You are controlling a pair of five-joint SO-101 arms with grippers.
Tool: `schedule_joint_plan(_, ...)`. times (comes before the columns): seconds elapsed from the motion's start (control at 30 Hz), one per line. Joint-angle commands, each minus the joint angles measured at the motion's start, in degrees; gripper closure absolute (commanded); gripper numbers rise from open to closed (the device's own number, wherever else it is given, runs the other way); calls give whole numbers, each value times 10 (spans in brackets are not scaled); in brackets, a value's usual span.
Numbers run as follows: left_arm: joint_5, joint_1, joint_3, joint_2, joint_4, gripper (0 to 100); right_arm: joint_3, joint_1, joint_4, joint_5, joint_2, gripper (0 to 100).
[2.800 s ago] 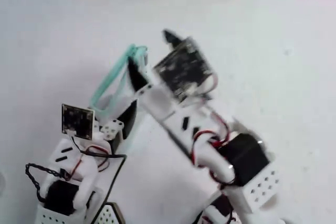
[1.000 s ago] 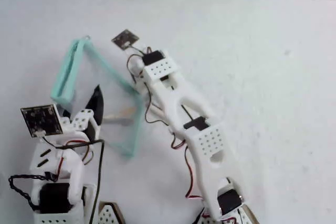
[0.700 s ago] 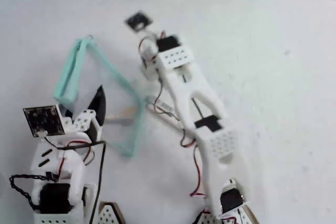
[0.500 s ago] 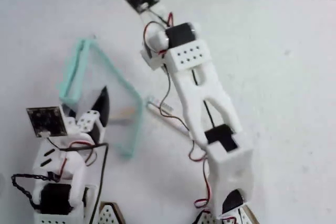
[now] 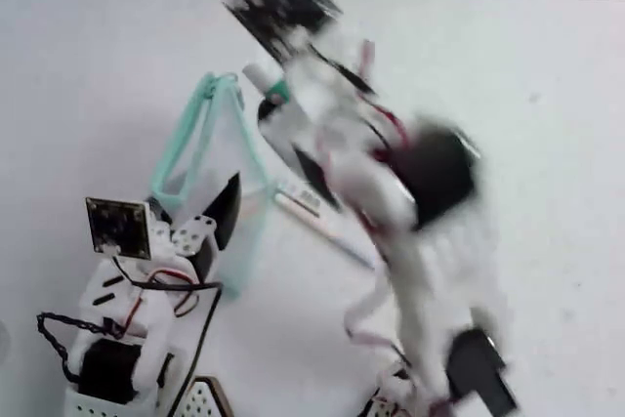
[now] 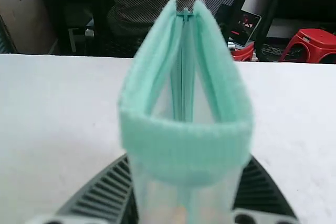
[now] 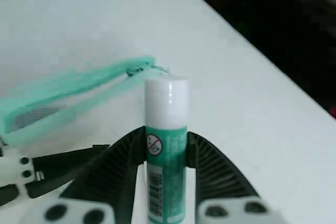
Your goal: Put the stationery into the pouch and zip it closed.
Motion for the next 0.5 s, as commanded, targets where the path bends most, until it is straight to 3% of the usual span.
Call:
schedule_joint_plan(0.0,4,10,-22,0,-1,782,-21,-31,-13,6,-104,981)
schedule_joint_plan(0.2,4,10,-22,0,-2,782,54,-103,-62,1,-138,981)
schedule_joint_plan(0.4,4,10,-22,0,2,783,144,-124,-149,-4,-175,981)
schedule_joint_plan(0.47,4,10,-22,0,2,784,186,-122,-192,-35,-204,981)
